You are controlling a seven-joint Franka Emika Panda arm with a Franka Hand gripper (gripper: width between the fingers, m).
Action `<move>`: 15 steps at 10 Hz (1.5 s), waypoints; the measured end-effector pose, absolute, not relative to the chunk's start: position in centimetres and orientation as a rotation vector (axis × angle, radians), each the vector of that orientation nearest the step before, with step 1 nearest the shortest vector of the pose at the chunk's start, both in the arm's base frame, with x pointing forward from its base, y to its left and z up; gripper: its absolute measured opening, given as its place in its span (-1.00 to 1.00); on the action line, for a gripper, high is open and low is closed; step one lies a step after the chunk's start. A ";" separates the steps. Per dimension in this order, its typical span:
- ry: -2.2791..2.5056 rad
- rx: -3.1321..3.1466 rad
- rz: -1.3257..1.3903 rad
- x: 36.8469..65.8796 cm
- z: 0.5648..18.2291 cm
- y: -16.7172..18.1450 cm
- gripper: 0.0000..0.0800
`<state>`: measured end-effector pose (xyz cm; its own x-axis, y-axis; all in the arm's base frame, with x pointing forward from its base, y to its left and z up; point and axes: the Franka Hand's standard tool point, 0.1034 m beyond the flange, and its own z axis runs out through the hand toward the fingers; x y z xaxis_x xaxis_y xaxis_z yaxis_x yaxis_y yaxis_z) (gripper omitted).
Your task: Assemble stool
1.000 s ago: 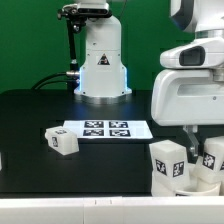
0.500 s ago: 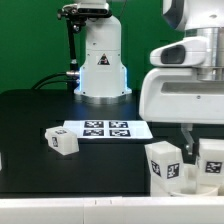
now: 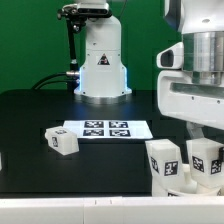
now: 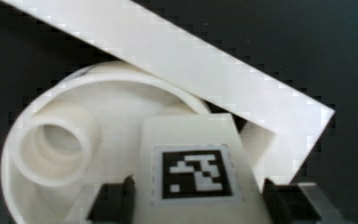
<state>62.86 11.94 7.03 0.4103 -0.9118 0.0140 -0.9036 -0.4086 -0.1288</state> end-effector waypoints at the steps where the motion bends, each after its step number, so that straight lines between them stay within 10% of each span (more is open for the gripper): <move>1: 1.739 -2.488 -0.119 62.9 7.0 12.0 -0.15; 9: 2.520 -1.494 -0.012 63.5 7.1 12.1 -0.15; 12: 2.444 -1.610 -0.018 63.4 7.4 12.4 0.55; 15: 2.020 -2.075 -0.071 63.1 10.2 13.1 0.61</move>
Offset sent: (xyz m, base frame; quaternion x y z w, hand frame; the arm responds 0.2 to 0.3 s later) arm 0.0197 0.0014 0.0147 0.0453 -0.0457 0.4446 0.8934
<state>63.12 13.05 10.21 0.0408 -0.9901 -0.1342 -0.9783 -0.0123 -0.2069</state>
